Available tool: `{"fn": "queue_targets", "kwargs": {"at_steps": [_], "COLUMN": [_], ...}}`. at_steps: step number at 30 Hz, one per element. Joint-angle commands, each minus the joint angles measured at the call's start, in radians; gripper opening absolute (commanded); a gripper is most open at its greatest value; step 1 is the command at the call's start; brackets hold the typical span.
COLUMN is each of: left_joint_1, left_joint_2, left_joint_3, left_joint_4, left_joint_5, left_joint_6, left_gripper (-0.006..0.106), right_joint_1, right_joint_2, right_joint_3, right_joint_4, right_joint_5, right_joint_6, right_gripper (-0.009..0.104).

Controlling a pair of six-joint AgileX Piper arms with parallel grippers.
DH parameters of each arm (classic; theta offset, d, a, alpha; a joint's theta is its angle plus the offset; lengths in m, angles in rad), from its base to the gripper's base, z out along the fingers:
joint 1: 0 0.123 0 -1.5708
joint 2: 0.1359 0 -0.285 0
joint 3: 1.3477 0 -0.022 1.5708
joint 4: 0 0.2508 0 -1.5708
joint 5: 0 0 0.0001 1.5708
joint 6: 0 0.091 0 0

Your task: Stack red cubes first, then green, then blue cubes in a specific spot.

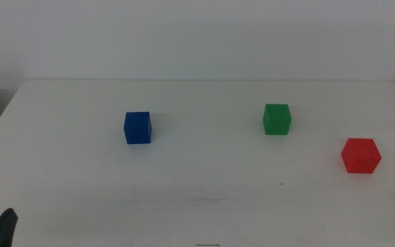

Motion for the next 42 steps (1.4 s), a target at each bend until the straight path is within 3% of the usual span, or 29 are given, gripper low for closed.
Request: {"fn": "queue_targets", "kwargs": {"at_steps": [1, 8, 14, 24, 36, 42], "left_joint_1": [-0.002, -0.002, -0.002, -0.002, -0.002, -0.002], "left_joint_2": [-0.020, -0.020, -0.020, -0.020, -0.020, -0.020], "left_joint_3": [-0.003, -0.003, -0.003, -0.003, -0.003, -0.003], "left_joint_4": [-0.011, -0.011, -0.011, -0.011, -0.011, -0.011], "left_joint_5": [-0.088, -0.088, -0.088, -0.088, -0.088, -0.088], "left_joint_6": [-0.005, -0.005, -0.005, -0.005, -0.005, -0.005], "left_gripper": [0.094, 0.094, 0.094, 0.094, 0.094, 0.094], "right_joint_1": [-0.005, -0.005, -0.005, -0.005, -0.005, -0.005], "right_joint_2": [-0.001, 0.178, 0.415, 0.838, 1.285, 1.471], "right_joint_3": [-0.060, -0.363, -0.626, -0.970, -1.218, -1.300], "right_joint_4": [-0.002, 0.002, 0.080, 0.092, 0.092, 0.012], "right_joint_5": [-0.029, 0.270, 0.511, 0.913, 0.957, 0.939], "right_joint_6": [-0.011, -0.011, -0.011, -0.007, 0.050, 0.068], "right_gripper": [0.085, 0.085, 0.085, 0.085, 0.085, 0.085]}}
